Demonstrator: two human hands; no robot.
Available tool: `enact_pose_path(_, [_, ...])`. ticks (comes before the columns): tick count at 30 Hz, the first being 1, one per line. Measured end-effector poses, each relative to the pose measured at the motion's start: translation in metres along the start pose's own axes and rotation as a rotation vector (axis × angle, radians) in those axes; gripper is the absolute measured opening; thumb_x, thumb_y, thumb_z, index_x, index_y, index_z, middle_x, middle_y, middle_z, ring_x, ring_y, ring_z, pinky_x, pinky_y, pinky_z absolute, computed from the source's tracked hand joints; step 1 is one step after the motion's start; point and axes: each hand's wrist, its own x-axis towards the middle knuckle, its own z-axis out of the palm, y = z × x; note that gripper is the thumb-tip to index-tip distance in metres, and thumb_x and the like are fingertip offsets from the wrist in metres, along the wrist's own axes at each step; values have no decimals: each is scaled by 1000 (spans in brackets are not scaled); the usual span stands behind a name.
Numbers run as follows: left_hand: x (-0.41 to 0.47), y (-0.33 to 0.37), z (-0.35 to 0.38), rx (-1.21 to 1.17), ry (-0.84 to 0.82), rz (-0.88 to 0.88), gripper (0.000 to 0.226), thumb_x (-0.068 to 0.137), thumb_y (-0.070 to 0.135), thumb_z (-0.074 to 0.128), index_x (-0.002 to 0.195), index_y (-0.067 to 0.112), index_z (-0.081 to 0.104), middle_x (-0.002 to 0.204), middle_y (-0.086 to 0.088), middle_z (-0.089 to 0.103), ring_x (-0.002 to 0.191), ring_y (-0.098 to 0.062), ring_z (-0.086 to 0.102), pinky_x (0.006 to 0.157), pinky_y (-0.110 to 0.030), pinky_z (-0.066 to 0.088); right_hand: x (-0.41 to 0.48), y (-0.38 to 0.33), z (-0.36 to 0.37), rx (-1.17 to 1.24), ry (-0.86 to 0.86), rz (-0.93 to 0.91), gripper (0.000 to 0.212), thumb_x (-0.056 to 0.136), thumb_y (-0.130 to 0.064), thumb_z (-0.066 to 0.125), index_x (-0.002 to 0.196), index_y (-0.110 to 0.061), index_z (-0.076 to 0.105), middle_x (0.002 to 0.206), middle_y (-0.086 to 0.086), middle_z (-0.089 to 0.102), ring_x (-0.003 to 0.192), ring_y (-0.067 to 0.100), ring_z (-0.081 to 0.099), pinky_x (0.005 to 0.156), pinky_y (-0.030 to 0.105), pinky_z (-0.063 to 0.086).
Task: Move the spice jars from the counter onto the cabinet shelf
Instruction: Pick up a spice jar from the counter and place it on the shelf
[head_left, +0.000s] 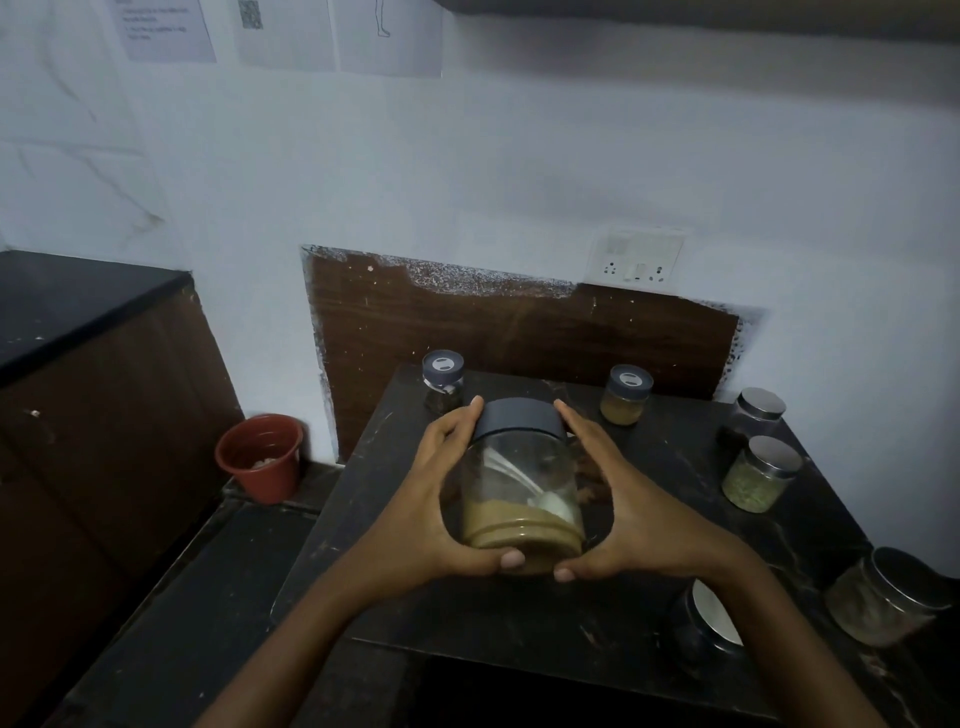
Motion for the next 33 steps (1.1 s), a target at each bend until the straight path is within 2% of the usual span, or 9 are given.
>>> enact_pose_path(4, [2, 2, 1, 96, -52, 15, 126, 53, 56, 77, 142, 49, -10, 145, 36, -11, 135, 16, 0, 101, 1, 18, 2, -3, 2, -91, 42, -28, 124, 54, -33, 85, 140, -49, -2, 140, -33, 8, 127, -14, 23, 100, 17, 38])
enact_pose_path(8, [6, 5, 3, 191, -30, 71, 117, 54, 58, 77, 144, 46, 3, 145, 26, 4, 137, 3, 11, 112, -23, 28, 1, -8, 2, -127, 40, -55, 125, 55, -31, 86, 140, -47, -5, 138, -34, 3, 124, -19, 18, 93, 6, 36])
enact_pose_path(13, [1, 6, 0, 36, 50, 70, 112, 54, 48, 80, 145, 39, 13, 141, 22, 17, 131, 9, 25, 101, -12, 37, -4, -6, -1, -46, 26, -18, 131, 49, -46, 84, 137, -55, -12, 146, -34, -6, 135, -8, 15, 108, 27, 34])
enact_pose_path(16, [-1, 6, 0, 19, 33, 45, 116, 54, 49, 79, 146, 38, 10, 142, 23, 15, 131, 10, 24, 102, -12, 36, -5, -4, 1, 22, 16, 10, 129, 54, -27, 88, 140, -50, -6, 134, -39, 13, 115, -22, 35, 91, 10, 42])
enact_pose_path(20, [1, 7, 1, 191, -54, 60, 123, 54, 58, 76, 145, 45, -5, 146, 29, -5, 138, 4, 5, 108, -12, 20, -2, -9, 3, -100, 42, -31, 121, 53, -36, 83, 139, -48, -1, 133, -38, 10, 119, -23, 24, 90, 6, 38])
enact_pose_path(23, [4, 7, 2, 244, -46, 86, 119, 55, 57, 77, 145, 42, 1, 146, 22, 4, 137, 0, 12, 112, -24, 27, 1, -11, 5, -126, 42, -49, 121, 54, -36, 83, 138, -49, -2, 131, -42, 7, 119, -23, 20, 90, 4, 36])
enact_pose_path(26, [2, 5, 0, 166, 3, 84, 116, 56, 50, 80, 146, 37, 9, 144, 14, 14, 134, 5, 18, 109, -19, 32, 0, -10, 3, -107, 25, -25, 125, 49, -48, 82, 135, -56, -9, 136, -43, 1, 125, -21, 17, 99, 11, 34])
enact_pose_path(29, [0, 3, 0, 90, 32, 55, 116, 56, 50, 79, 147, 36, 8, 143, 16, 15, 130, 12, 23, 101, -8, 33, -2, -6, 0, -105, -32, 21, 129, 54, -40, 86, 129, -62, -16, 131, -48, -7, 133, -9, 7, 110, 24, 24])
enact_pose_path(33, [1, -1, 1, 102, -32, 18, 123, 55, 54, 79, 146, 42, -4, 146, 21, 6, 134, 9, 18, 104, -9, 30, 0, -5, 1, -148, 6, 16, 126, 56, -38, 85, 137, -53, -10, 129, -48, -2, 133, -5, 14, 108, 23, 28])
